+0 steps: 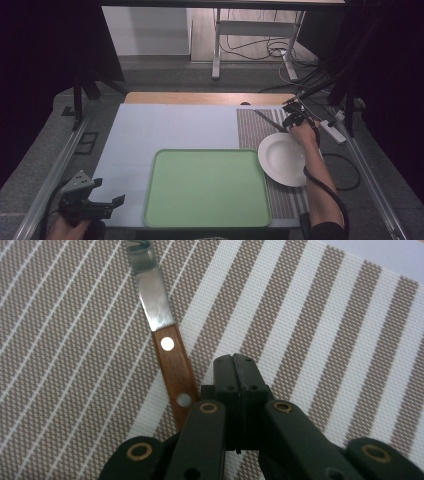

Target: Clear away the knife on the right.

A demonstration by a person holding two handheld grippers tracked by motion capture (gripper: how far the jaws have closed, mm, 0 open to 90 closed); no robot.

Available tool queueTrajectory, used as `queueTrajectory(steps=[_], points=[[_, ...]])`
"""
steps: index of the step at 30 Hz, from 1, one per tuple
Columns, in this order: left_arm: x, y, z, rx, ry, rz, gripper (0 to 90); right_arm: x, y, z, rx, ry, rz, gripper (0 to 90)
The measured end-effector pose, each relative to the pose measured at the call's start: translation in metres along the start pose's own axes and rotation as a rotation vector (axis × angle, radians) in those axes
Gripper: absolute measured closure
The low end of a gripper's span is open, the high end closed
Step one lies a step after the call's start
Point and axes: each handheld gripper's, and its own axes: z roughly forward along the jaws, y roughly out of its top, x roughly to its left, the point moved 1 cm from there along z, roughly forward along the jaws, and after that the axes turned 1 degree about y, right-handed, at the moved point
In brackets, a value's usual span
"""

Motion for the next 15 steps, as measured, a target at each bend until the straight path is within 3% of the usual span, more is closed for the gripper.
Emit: queueTrajectory(steps=[3,4,6,9,11,12,13,14,15], points=[[0.0,0.0,0.0,0.001,0.002,0.003,1.9,-0.001,0.001,-0.008,-0.068,0.03,0.025,87.4],[0.0,0.0,0.0,0.001,0.002,0.003,1.9,-0.001,0.001,-0.008,-0.068,0.03,0.025,87.4],[-0.001,0.0,0.001,0.002,0.003,0.005,1.9,0.002,0.005,-0.017,-0.109,0.055,0.032,76.7],[-0.001,0.0,0.001,0.003,0.005,0.008,1.9,0.009,0.008,-0.016,-0.099,0.072,0.028,60.2],[-0.001,0.0,0.001,0.004,0.006,0.012,1.9,0.013,0.009,-0.011,-0.082,0.075,0.038,42.9],[-0.001,0.0,0.001,0.004,0.006,0.012,1.9,0.013,0.009,-0.011,-0.082,0.075,0.038,42.9],[-0.001,0.0,0.001,0.005,0.008,0.014,1.9,0.017,0.01,-0.006,-0.061,0.096,0.038,29.1],[-0.001,0.0,0.001,0.005,0.008,0.014,2.0,0.017,0.01,-0.006,-0.061,0.096,0.038,29.1],[-0.002,0.0,0.001,0.006,0.009,0.015,2.0,0.019,0.01,-0.001,-0.042,0.089,0.033,20.0]])
